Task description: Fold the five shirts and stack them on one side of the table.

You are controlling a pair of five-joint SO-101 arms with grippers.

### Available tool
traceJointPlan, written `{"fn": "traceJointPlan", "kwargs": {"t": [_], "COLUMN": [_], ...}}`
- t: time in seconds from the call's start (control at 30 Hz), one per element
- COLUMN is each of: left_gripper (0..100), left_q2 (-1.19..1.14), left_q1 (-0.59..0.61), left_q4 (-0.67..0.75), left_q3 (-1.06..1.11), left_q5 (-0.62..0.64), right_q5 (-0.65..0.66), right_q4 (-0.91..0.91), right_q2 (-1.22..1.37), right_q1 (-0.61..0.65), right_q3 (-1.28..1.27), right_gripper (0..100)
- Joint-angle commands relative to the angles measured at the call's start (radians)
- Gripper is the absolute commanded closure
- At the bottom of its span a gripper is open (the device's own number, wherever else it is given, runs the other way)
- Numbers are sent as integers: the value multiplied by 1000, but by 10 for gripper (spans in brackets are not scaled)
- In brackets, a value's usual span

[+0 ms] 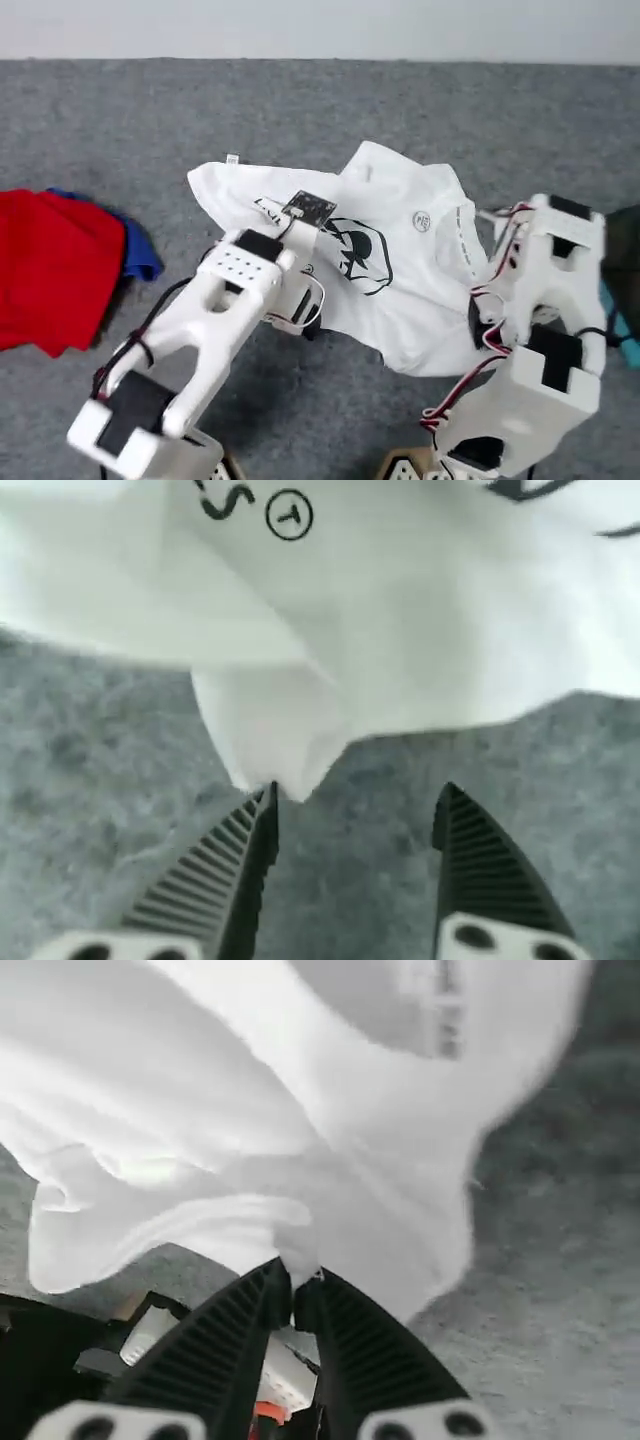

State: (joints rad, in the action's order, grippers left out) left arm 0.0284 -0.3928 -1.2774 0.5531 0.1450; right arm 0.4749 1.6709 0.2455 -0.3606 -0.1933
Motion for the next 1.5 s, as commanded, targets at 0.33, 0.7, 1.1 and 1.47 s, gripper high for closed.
{"fn": "traceJointPlan", "kwargs": {"t": [0.33,0.7,1.1,1.47], "left_gripper": [825,987,988,988], "left_q2": [-230,-310,-109,212], "left_q1": [0,14,31,25], "left_q4": [23,28,-374,-480], "left_q3": [-197,-205,-426,-297], "left_q5": [-31,-233,-239,-301], "right_q5": [196,284,379,677], "right_q4": [124,124,127,125], "right_q2": [-18,-18,-124,-696], "right_q1": [-130,-203,-199,-225], "right_q3": [221,221,213,-196], "right_gripper": [990,990,990,990]}}
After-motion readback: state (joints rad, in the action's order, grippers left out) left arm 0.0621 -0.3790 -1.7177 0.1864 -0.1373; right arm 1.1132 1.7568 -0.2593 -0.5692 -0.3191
